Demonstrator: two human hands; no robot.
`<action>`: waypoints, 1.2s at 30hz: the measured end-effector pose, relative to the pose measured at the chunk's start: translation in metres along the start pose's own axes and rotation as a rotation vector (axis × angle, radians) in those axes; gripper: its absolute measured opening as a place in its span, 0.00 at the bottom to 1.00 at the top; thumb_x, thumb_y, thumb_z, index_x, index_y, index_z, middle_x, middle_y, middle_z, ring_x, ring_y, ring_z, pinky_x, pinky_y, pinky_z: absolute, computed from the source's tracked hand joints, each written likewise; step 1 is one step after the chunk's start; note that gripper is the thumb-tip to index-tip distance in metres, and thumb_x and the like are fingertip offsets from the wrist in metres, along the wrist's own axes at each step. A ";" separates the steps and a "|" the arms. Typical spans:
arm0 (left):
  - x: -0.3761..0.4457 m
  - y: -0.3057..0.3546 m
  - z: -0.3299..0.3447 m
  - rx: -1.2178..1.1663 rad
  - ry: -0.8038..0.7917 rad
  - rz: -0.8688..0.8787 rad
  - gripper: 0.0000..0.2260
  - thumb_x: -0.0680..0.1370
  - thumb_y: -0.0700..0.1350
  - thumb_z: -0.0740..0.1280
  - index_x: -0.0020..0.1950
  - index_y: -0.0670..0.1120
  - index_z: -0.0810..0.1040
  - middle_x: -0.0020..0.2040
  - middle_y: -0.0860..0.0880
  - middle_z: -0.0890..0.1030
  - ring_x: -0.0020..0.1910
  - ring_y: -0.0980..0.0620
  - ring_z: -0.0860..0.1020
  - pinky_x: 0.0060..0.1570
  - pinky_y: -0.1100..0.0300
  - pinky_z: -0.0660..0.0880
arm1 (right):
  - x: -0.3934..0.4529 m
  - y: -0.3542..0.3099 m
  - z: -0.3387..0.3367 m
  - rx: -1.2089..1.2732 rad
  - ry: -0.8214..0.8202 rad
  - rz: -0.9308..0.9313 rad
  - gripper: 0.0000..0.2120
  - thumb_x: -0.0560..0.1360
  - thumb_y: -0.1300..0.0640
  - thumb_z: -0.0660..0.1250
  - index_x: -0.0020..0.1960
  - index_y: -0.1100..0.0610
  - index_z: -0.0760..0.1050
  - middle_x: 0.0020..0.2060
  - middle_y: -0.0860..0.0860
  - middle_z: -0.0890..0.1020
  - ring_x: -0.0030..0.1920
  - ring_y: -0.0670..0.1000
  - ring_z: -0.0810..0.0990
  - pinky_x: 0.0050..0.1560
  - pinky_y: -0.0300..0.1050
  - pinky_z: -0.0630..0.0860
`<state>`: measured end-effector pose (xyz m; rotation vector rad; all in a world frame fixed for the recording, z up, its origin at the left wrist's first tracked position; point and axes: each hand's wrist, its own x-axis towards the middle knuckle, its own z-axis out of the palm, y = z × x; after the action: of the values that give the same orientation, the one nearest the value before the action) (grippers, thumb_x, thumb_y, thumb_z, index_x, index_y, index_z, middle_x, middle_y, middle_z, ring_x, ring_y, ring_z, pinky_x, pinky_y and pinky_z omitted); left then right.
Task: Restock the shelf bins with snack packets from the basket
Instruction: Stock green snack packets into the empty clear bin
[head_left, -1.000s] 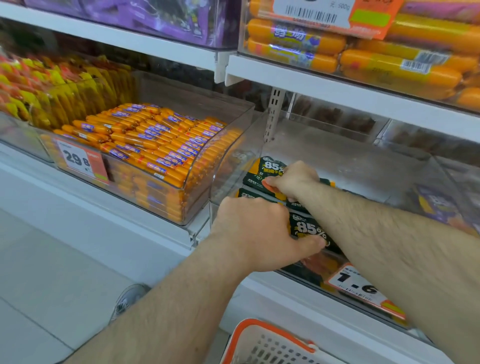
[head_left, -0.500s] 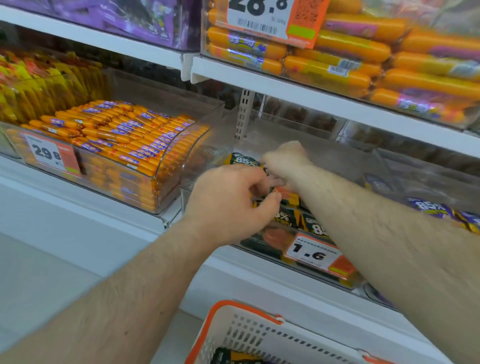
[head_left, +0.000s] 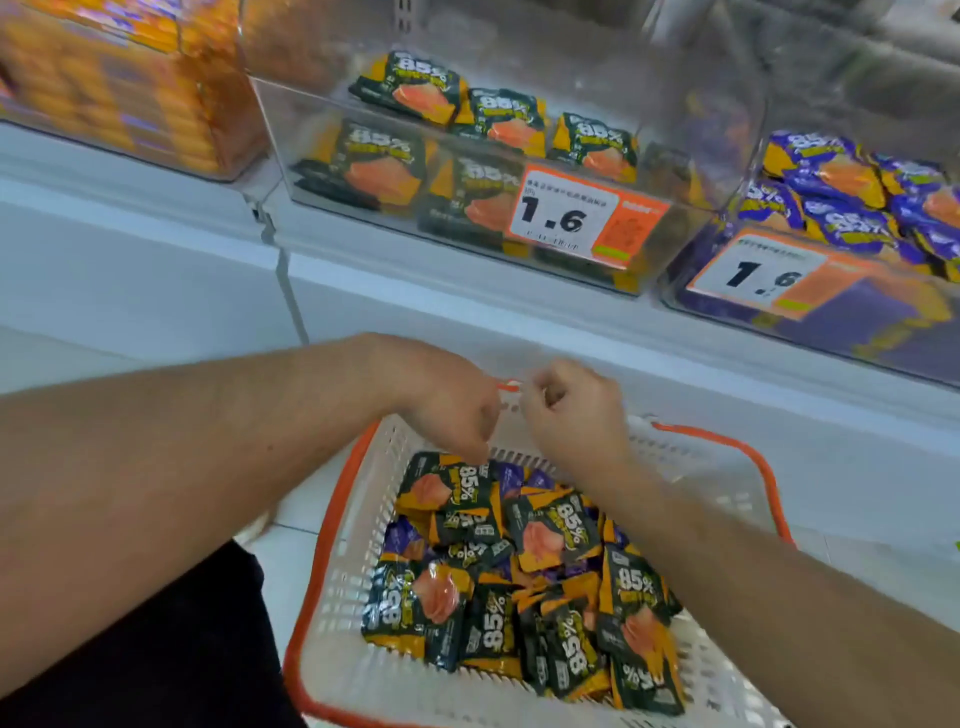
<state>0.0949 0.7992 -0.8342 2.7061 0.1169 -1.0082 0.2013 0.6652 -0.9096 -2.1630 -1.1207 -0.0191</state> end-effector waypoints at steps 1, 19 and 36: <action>0.001 0.002 0.001 -0.004 0.000 0.006 0.19 0.78 0.59 0.62 0.59 0.48 0.80 0.48 0.52 0.81 0.46 0.52 0.79 0.45 0.54 0.75 | -0.016 0.014 0.015 -0.041 -0.205 0.125 0.07 0.74 0.57 0.66 0.39 0.58 0.78 0.30 0.50 0.78 0.31 0.51 0.73 0.35 0.48 0.74; 0.003 0.015 -0.007 -0.031 0.035 -0.025 0.16 0.79 0.57 0.62 0.63 0.52 0.78 0.60 0.53 0.78 0.55 0.52 0.77 0.56 0.54 0.76 | -0.108 0.035 0.103 -0.145 -0.999 0.498 0.07 0.74 0.61 0.66 0.46 0.58 0.83 0.46 0.53 0.84 0.46 0.53 0.82 0.45 0.48 0.82; -0.001 -0.048 -0.027 -0.712 0.306 -0.166 0.16 0.74 0.50 0.74 0.59 0.49 0.78 0.57 0.48 0.81 0.53 0.50 0.79 0.52 0.54 0.79 | 0.038 0.001 -0.069 1.061 -0.745 0.646 0.07 0.74 0.67 0.67 0.42 0.58 0.71 0.38 0.55 0.78 0.39 0.54 0.78 0.39 0.44 0.79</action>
<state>0.1037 0.8524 -0.8240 2.1763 0.6328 -0.4477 0.2453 0.6514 -0.8455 -1.4069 -0.4761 1.4161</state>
